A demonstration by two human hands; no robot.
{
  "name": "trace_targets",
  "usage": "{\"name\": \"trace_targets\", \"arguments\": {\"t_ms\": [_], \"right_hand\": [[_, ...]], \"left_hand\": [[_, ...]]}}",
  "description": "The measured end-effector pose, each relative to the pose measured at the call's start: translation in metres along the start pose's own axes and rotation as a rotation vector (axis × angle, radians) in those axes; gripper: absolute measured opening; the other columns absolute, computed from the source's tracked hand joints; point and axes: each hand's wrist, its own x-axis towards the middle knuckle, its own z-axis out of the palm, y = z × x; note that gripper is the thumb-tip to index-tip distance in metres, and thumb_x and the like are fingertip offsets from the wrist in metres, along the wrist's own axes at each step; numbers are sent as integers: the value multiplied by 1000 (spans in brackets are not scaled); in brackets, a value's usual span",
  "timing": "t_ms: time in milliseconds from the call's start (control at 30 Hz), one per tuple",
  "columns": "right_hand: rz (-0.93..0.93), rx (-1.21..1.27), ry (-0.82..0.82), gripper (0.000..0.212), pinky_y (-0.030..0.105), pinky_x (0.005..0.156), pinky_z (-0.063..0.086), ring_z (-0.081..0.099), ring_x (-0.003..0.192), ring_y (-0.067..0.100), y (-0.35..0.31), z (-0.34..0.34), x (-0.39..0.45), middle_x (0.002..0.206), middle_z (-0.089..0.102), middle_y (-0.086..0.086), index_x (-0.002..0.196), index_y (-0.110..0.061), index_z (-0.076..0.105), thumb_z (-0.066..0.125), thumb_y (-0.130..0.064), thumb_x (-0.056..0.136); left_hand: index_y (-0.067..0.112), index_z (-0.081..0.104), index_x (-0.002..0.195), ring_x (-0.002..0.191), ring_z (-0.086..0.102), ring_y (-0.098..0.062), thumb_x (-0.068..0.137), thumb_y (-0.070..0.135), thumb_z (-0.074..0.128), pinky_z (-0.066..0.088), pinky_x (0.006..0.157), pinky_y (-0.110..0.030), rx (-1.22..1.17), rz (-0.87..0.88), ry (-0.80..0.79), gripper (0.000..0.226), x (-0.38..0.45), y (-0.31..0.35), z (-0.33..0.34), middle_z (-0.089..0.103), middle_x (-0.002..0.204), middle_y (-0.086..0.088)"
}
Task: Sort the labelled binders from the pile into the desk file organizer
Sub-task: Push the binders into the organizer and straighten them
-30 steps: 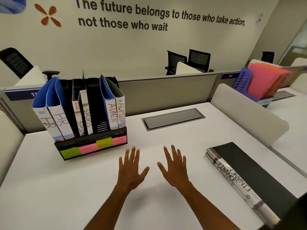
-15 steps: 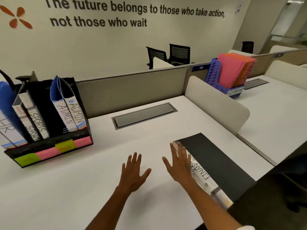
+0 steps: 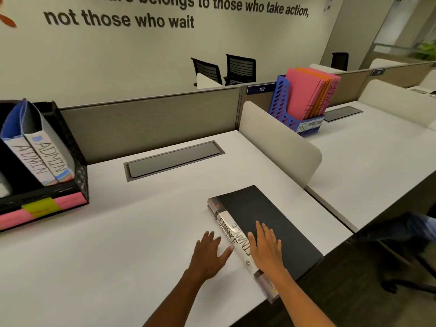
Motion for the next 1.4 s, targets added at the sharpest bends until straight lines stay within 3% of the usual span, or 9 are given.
{"name": "trace_targets", "arguments": {"t_ms": [100, 200, 300, 433, 567, 767, 967, 1200, 1400], "right_hand": [[0, 31, -29, 54, 46, 119, 15, 14, 148, 22, 15, -2, 1, 160, 19, 1, 153, -23, 18, 19, -45, 103], [-43, -9, -62, 49, 42, 119, 18, 14, 148, 21, 19, -5, 1, 160, 19, 1, 150, -20, 28, 21, -37, 105], [-59, -21, -75, 47, 40, 119, 20, 14, 149, 20, 21, -8, 0, 161, 17, 1, 150, -19, 29, 25, -33, 105], [-68, -80, -87, 47, 39, 116, 27, 17, 148, 21, 22, -9, -1, 161, 16, -2, 151, -22, 26, 28, -32, 105], [-80, -79, -76, 44, 39, 115, 33, 26, 145, 20, 24, -13, 5, 159, 23, -7, 149, -26, 31, 31, -29, 105], [-80, 25, 10, 36, 31, 90, 51, 63, 109, 19, 29, -24, 10, 130, 62, -3, 136, -33, 53, 38, -26, 103], [-91, 107, 19, 35, 28, 98, 46, 58, 118, 17, 20, -35, 10, 133, 60, -4, 132, -31, 57, 43, -21, 101], [-106, 287, 41, 33, 29, 102, 43, 55, 121, 14, -22, -46, 14, 132, 60, -4, 131, -25, 58, 46, -24, 101], [-171, 386, 18, 36, 36, 106, 45, 54, 124, 16, -94, -51, 17, 136, 57, -1, 135, -23, 54, 50, -29, 99]], "left_hand": [[22, 48, 141, 142, 32, -20, 90, 69, 36, 28, 115, -37, -27, 16, 6, 71, 4, 17, 14, 41, 152, -1], [23, 62, 125, 113, 54, -13, 87, 71, 39, 49, 94, -29, -59, 34, 14, 65, 7, 29, 23, 62, 126, 2], [17, 68, 108, 94, 58, -10, 86, 65, 49, 52, 75, -20, -160, -40, 62, 56, 10, 41, 27, 68, 111, 0], [18, 68, 96, 73, 58, -5, 86, 53, 62, 42, 47, -4, -338, -157, 84, 38, 15, 55, 27, 71, 101, 4], [10, 65, 84, 78, 69, -12, 81, 44, 73, 52, 56, -16, -673, -307, 35, 35, 20, 56, 25, 73, 94, -4], [9, 54, 107, 84, 70, -17, 81, 32, 77, 57, 58, -22, -951, -338, -111, 42, 18, 61, 16, 70, 105, -8], [13, 43, 126, 98, 70, -28, 83, 14, 75, 62, 73, -42, -1130, -311, -145, 54, 16, 60, 4, 64, 115, -12], [16, 42, 123, 100, 68, -26, 87, 13, 70, 62, 74, -41, -1214, -268, -43, 45, 14, 45, -33, 60, 118, -10], [19, 56, 119, 93, 69, -19, 86, 21, 73, 61, 72, -39, -1170, -240, 130, 38, 4, 12, -73, 66, 114, -2]]}}
